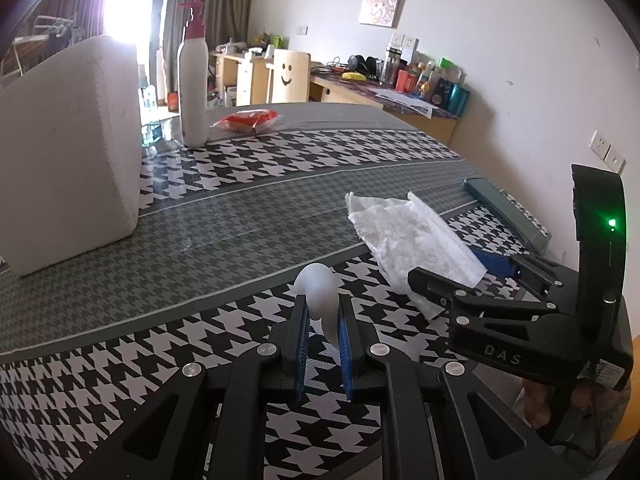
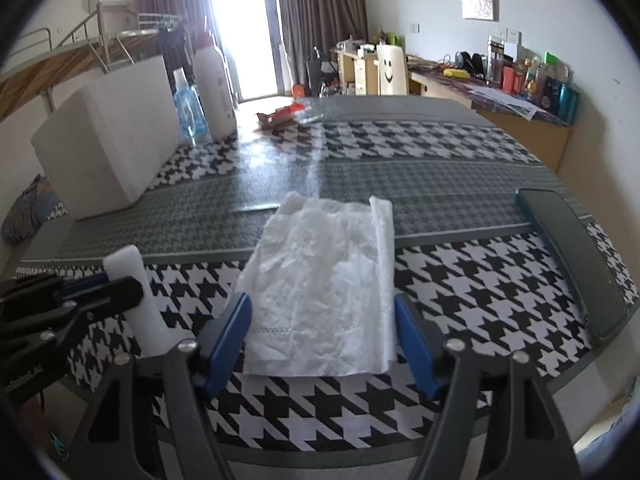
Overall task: Organize soft objects
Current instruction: 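Grasp the white foam roll with the left tool while the right tool grasps the tissue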
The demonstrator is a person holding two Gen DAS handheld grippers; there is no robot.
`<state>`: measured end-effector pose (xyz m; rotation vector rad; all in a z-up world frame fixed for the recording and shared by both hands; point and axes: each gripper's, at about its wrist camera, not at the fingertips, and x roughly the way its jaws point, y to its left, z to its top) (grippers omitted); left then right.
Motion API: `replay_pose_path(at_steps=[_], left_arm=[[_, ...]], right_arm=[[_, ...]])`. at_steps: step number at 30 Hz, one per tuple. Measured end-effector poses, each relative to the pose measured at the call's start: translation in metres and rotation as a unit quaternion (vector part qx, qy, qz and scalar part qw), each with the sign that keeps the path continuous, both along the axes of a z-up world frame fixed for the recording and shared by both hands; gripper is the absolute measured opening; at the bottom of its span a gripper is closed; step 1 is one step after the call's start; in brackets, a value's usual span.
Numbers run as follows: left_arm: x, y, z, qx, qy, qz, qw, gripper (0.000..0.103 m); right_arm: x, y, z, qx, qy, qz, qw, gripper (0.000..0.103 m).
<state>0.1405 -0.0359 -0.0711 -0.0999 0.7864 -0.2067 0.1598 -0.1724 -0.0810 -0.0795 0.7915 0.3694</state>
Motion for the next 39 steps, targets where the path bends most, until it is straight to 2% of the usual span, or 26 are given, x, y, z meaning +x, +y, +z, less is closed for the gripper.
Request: replay_pose_path(at_steps=[7, 13, 15, 17, 18, 19, 22, 39], left_arm=[[0.001, 0.000, -0.002, -0.004, 0.003, 0.000, 1.0000, 0.015], [0.001, 0.000, -0.001, -0.007, 0.003, -0.002, 1.0000, 0.015], [0.000, 0.001, -0.001, -0.007, 0.002, -0.003, 1.0000, 0.015], [0.000, 0.001, -0.001, -0.009, 0.002, -0.002, 1.0000, 0.015], [0.000, 0.000, 0.000, -0.007, 0.001, -0.002, 1.0000, 0.015], [-0.001, 0.000, 0.001, -0.007, -0.001, -0.002, 1.0000, 0.015], [-0.004, 0.002, 0.006, -0.008, -0.010, -0.003, 0.9999, 0.015], [-0.015, 0.026, 0.035, 0.013, -0.050, 0.032, 0.9981, 0.015]], right_arm=[[0.000, 0.008, -0.002, -0.033, -0.011, -0.005, 0.999, 0.058], [-0.002, 0.013, 0.000, -0.037, -0.011, 0.014, 0.999, 0.043], [-0.002, 0.013, 0.000, -0.030, -0.011, 0.022, 0.999, 0.030], [-0.001, 0.012, 0.000, -0.023, -0.013, 0.022, 0.999, 0.023], [-0.001, 0.011, 0.000, -0.017, -0.012, 0.023, 1.000, 0.015], [0.000, 0.010, 0.000, -0.008, -0.008, 0.023, 1.000, 0.013], [-0.001, 0.010, 0.003, 0.007, -0.006, 0.033, 0.999, 0.009], [-0.016, 0.015, 0.038, 0.049, -0.039, 0.048, 0.997, 0.009]])
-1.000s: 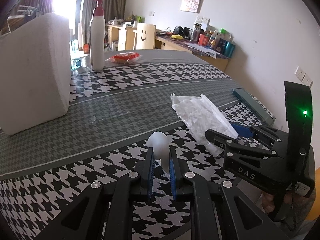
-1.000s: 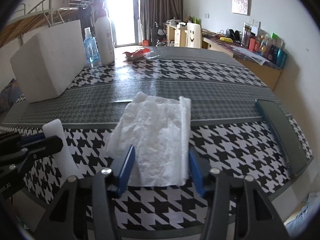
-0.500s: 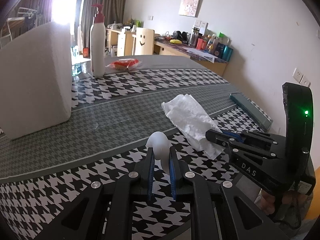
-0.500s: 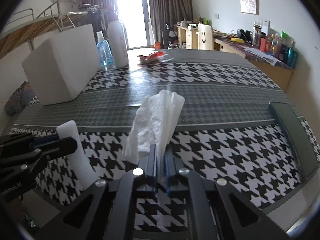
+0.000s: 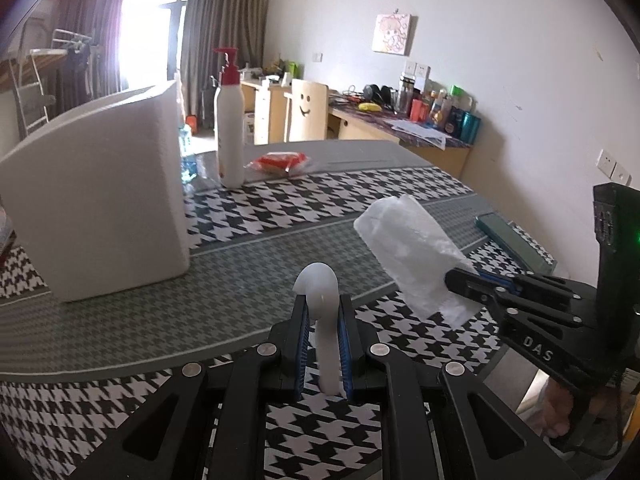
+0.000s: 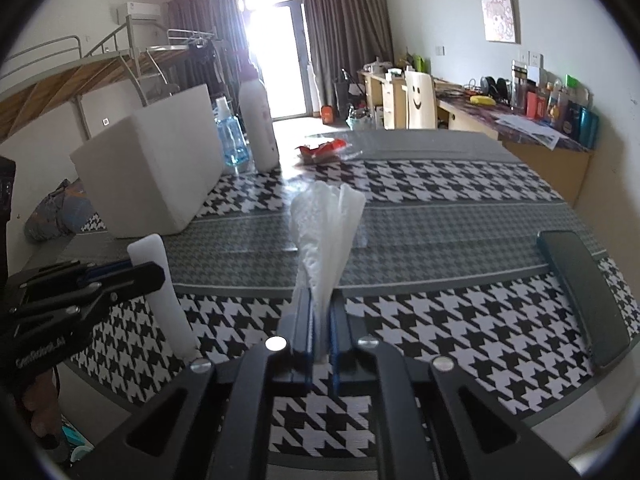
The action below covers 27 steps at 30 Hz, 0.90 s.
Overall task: Organize soft objects
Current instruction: 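Carry the foam roll with the left tool while the right tool carries the tissue to the box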
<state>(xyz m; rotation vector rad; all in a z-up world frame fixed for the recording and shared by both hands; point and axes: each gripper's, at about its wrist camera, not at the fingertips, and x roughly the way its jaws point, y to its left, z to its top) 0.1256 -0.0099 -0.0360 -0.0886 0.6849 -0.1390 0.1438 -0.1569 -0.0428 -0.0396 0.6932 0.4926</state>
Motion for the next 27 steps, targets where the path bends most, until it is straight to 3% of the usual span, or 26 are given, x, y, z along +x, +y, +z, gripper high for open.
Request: replay_pose_path(at_steps=[27], left_arm=[[-0.010, 0.020, 0.020, 0.025, -0.031, 0.030, 0.9988, 0.015]], right_arm=[[-0.004, 0.018, 0.020, 0.011, -0.031, 0.021, 0.999, 0.010]])
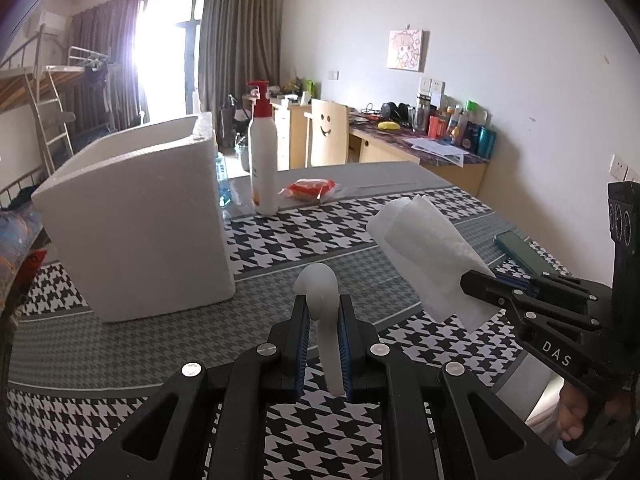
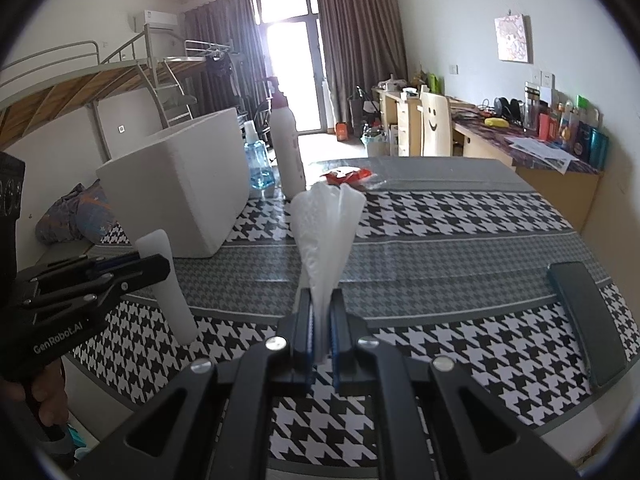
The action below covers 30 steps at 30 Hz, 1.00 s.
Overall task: Organize soft objects
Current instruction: 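Carry the foam roll with the left tool while the right tool carries the tissue to the box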
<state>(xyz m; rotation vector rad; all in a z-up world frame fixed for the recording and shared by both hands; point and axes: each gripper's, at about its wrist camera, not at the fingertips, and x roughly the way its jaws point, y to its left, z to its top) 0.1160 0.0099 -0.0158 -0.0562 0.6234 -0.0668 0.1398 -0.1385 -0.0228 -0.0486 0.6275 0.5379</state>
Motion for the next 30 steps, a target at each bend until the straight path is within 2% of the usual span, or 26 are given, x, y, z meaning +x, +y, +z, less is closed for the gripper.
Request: replay_pose_path(at_steps=[30], left_arm=[[0.022, 0.012, 0.041, 0.031, -0.049, 0.019, 0.9981, 0.015]], right_arm=[[0.013, 0.020, 0.035, 0.028, -0.042, 0.024, 0.998, 0.010]])
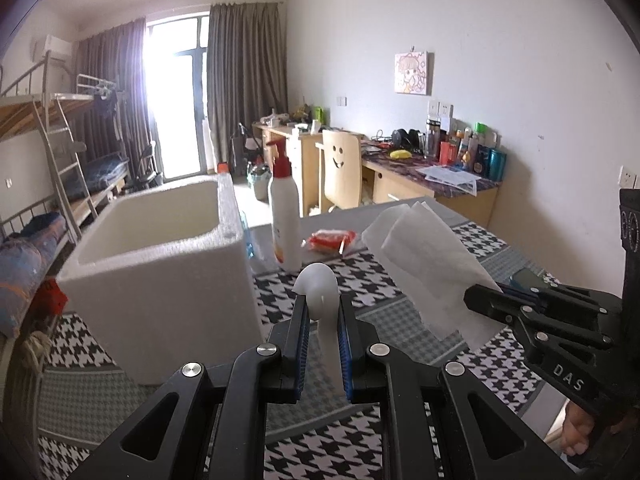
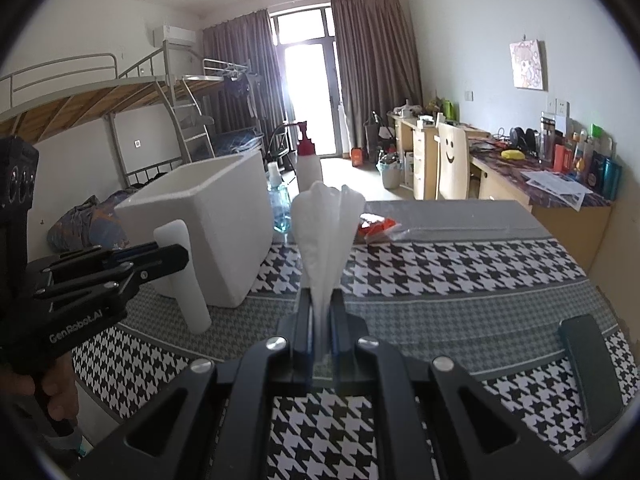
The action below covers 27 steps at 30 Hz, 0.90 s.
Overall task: Organize soft objects
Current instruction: 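Carry the foam roll with the left tool while the right tool carries the tissue to the box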
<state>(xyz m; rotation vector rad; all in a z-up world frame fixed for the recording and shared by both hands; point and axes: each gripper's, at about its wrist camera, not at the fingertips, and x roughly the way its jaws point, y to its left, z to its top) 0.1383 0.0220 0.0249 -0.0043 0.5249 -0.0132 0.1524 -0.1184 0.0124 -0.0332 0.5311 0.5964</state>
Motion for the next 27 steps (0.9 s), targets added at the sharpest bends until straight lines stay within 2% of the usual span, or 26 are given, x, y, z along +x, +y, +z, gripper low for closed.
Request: replay_pose_path(at_steps=[19, 27], left_arm=[[0.026, 0.007, 0.036, 0.007, -0.036, 0.015, 0.9992, 0.015], [0.034, 0.005, 0.043, 0.009, -0.036, 0.009, 0.9993, 0.015]], right_arm=[[0.017, 0.014, 0.035, 0.006, -0.035, 0.010, 0.999, 0.010], [0.027, 0.019, 0.041, 0.002, -0.040, 0.017, 0.999, 0.010]])
